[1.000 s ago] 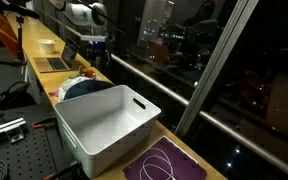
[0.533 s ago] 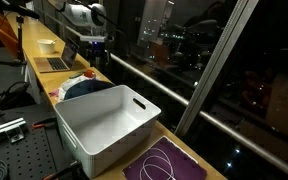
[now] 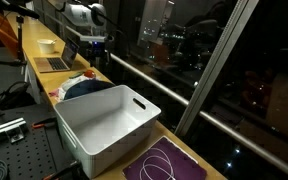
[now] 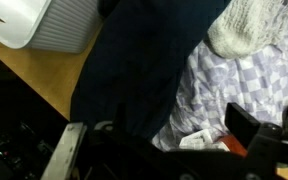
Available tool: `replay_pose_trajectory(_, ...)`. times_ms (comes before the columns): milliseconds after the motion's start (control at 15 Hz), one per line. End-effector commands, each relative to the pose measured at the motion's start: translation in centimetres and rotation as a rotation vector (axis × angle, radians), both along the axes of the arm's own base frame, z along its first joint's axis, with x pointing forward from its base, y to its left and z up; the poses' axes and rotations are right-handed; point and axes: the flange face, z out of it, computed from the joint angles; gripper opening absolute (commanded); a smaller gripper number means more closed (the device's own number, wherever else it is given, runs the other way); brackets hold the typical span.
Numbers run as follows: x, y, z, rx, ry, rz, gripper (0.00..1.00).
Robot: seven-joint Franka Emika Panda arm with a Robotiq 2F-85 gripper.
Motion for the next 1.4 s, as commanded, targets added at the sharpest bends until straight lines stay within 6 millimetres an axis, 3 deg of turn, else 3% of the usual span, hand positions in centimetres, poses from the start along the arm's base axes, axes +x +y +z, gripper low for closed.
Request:
replay_pose_trajectory(0, 0.0, 0.0, 0.0, 0.0, 0.0, 0.0, 1.0)
replay_pose_trajectory(200, -0.2, 0.3, -0.1, 0.004, -0.001, 0.003, 1.0)
replay_pose_trajectory(533, -1.3, 0.7, -3.3, 0.024, 0.02, -0.038, 1.0)
replay_pose_trajectory(933, -3.9, 0.8, -8.6, 0.076, 0.025, -0.1, 1.0)
replay_pose_trajectory(1333, -8.3, 1.5, -16.2, 0.078, 0.084, -0.133, 1.0)
